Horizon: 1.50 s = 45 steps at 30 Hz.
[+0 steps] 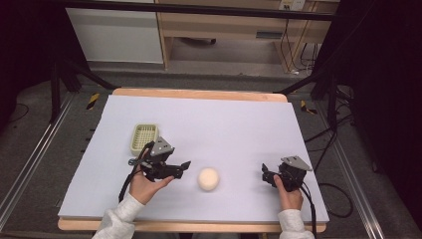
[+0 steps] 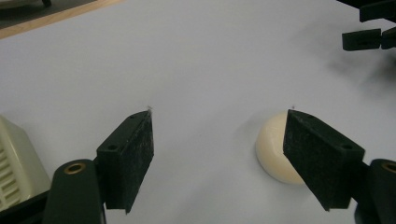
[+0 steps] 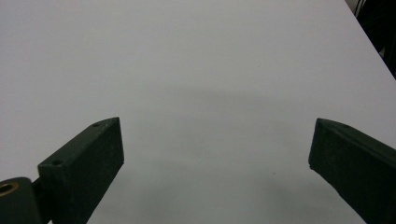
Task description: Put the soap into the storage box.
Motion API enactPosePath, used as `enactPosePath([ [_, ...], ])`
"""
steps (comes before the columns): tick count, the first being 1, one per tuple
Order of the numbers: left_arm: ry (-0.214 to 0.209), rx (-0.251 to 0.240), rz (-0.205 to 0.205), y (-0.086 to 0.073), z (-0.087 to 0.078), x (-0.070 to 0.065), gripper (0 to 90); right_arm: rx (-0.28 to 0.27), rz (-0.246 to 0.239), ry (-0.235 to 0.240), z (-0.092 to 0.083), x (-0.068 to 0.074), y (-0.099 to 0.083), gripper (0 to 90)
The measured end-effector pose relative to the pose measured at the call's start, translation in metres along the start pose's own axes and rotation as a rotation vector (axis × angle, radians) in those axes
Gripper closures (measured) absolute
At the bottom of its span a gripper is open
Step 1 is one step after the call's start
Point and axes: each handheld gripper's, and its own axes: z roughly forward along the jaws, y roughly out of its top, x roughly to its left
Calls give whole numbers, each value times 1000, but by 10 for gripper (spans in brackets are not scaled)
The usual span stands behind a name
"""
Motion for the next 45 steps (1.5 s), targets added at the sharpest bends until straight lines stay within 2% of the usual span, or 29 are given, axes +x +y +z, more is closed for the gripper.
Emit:
enactPosePath([
  [22,-41,43,47,7,19,-21,221,0,0,-1,0,0,0,37],
  [45,-84,100,74,6,40,-41,184,-1,-4,1,0,0,0,37],
])
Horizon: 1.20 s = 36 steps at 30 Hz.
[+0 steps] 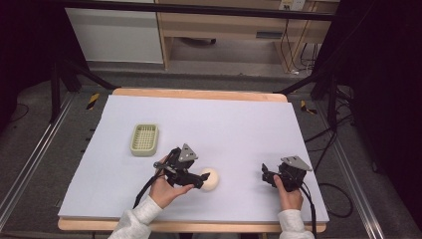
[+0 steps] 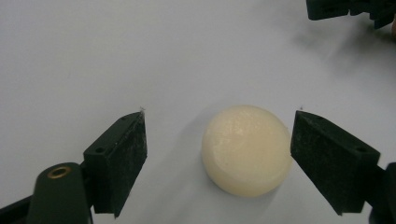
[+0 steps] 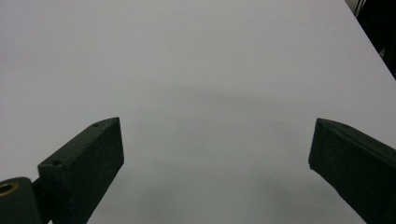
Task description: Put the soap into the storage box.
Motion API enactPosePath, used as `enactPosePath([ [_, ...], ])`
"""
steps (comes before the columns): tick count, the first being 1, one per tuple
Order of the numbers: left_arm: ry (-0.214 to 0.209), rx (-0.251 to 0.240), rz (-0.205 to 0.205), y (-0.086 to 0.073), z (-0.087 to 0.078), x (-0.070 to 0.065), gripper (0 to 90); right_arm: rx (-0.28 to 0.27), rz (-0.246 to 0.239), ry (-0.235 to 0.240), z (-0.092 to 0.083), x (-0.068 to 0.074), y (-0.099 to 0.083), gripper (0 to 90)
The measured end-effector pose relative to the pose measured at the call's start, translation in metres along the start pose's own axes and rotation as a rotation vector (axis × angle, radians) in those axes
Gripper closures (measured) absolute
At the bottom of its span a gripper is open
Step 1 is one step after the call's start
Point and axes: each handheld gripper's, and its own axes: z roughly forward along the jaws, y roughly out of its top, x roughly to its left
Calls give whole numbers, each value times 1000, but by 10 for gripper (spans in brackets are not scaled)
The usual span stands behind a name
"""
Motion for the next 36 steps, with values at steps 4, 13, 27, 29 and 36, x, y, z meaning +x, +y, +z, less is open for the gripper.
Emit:
enactPosePath([
  [4,-6,13,5,-1,4,-4,184,2,1,0,0,0,0,37],
  [13,-15,34,10,-3,12,-9,181,2,1,-1,0,0,0,37],
  [27,-19,61,15,-4,25,-16,155,3,-1,0,0,0,0,37],
  [29,-18,65,16,-4,26,-16,153,4,-1,-1,0,0,0,37],
  [36,-19,84,12,-5,32,-14,147,2,-4,-3,0,0,0,37],
])
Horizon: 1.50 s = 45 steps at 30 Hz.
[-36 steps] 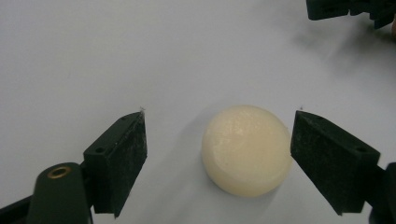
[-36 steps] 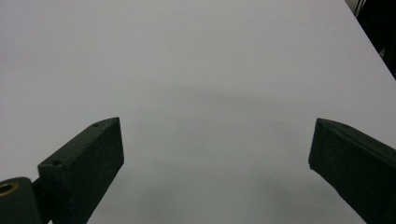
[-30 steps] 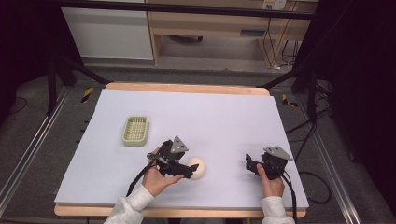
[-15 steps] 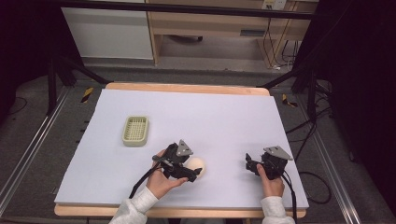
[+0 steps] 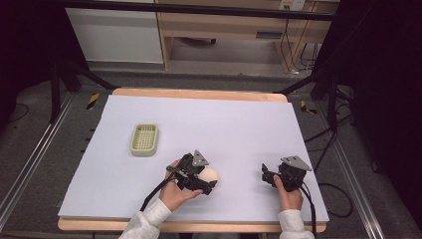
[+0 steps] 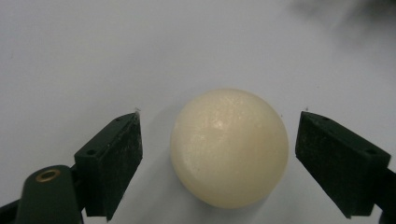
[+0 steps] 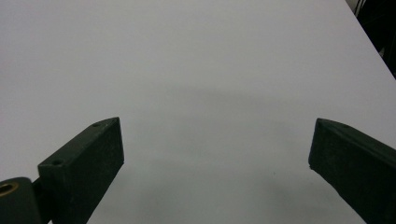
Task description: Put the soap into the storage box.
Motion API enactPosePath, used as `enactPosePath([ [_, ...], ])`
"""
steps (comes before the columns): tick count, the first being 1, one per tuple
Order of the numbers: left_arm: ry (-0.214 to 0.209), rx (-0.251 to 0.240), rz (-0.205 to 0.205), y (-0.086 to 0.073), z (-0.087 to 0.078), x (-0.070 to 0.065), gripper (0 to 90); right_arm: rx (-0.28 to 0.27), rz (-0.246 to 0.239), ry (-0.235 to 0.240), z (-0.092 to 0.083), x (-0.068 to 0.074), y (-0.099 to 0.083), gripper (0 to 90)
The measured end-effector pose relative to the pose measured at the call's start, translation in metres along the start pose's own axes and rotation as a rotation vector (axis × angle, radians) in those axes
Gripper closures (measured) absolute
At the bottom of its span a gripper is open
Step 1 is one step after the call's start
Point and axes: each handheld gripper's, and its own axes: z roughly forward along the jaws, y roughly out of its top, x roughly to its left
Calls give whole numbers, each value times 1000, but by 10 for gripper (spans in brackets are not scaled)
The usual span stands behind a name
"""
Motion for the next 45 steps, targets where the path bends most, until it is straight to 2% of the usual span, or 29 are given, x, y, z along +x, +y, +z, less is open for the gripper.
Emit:
enactPosePath([
  [9,-5,24,7,-1,8,-1,147,3,3,2,0,0,0,37],
  [22,-17,48,-5,-1,18,-2,172,5,3,3,0,0,0,37],
  [25,-13,61,6,-1,19,-3,186,5,2,2,0,0,0,37],
  [30,-25,66,2,-1,20,-1,202,5,3,4,0,0,0,37],
  [45,-26,79,-2,-1,22,-3,238,7,3,5,0,0,0,37],
])
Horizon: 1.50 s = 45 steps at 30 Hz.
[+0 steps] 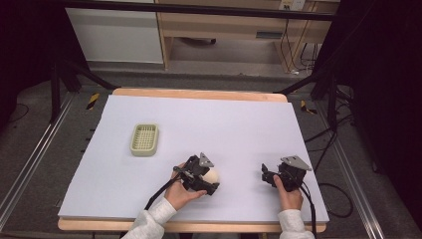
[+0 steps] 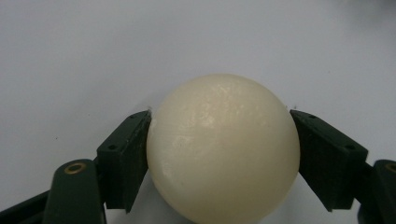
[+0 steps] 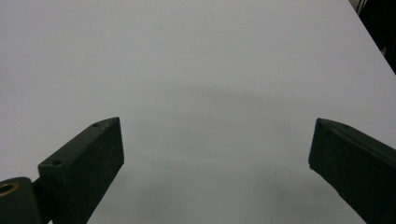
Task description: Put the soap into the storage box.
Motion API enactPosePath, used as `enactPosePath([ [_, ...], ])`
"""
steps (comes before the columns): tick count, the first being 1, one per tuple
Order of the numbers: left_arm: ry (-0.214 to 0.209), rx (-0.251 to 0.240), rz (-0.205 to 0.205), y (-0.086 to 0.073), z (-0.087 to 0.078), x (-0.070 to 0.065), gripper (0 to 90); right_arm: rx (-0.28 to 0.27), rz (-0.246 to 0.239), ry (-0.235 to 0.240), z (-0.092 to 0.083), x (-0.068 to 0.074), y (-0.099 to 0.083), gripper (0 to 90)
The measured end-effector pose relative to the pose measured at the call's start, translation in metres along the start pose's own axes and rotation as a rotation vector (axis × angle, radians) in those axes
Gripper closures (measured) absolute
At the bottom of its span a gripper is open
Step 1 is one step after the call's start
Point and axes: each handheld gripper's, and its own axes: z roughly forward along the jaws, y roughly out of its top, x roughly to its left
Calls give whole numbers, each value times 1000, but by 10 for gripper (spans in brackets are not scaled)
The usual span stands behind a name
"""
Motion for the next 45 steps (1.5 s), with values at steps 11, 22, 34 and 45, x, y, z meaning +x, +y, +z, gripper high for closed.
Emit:
enactPosePath([
  [11,7,-4,-3,1,0,-1,241,2,3,4,0,0,0,37],
  [22,1,-13,-3,1,-5,-1,243,2,3,4,0,0,0,37],
  [34,11,-30,2,1,-21,3,244,3,3,4,0,0,0,38],
  [45,19,-46,1,-2,-37,9,244,1,-3,-1,0,0,0,38],
])
